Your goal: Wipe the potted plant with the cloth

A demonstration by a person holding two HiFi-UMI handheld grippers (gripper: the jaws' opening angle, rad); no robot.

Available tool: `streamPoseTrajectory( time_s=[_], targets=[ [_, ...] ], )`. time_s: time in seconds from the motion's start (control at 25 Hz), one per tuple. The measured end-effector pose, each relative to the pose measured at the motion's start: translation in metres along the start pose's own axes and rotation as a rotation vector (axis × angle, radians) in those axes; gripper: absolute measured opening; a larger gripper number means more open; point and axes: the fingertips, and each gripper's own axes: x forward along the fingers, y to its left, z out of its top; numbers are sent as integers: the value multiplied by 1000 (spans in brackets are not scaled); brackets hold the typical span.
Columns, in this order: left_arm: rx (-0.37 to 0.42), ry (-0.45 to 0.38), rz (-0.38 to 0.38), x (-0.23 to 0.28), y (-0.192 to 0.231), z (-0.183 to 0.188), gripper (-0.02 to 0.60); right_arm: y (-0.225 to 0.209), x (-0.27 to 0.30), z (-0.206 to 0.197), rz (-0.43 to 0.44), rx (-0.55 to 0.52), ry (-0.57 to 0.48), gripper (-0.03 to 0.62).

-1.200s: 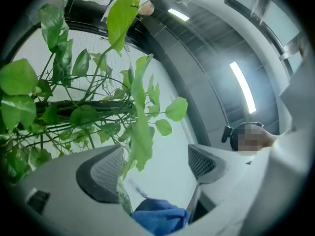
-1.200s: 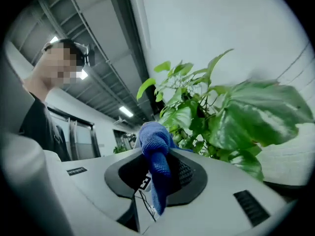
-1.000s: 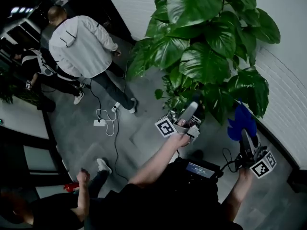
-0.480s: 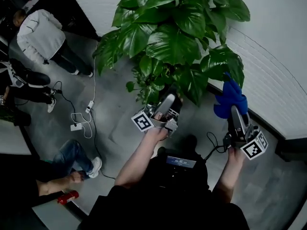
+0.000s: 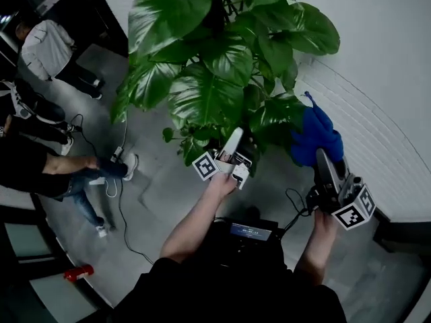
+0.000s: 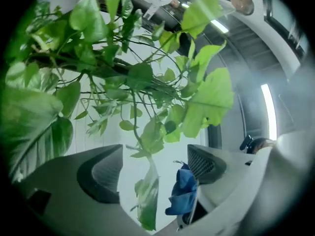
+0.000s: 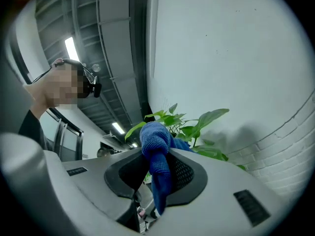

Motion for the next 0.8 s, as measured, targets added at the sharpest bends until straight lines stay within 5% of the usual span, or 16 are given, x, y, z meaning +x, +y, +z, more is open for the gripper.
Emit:
streamPoseTrajectory(
  time_s=[0.12, 0.24, 0.56, 0.8],
  targets=[
    [-71, -100, -72, 23, 18, 1, 413, -20, 9, 14, 44, -14, 26, 95],
    [-55, -136, -174, 48, 13, 13, 414, -38, 22, 10, 63, -9, 83, 95],
    [64, -37, -340, 83, -46, 29, 416, -39, 78, -25, 101, -50, 261, 95],
    [14, 12, -386, 83, -53, 23, 414, -64, 140, -70, 38, -242, 465, 95]
  ],
)
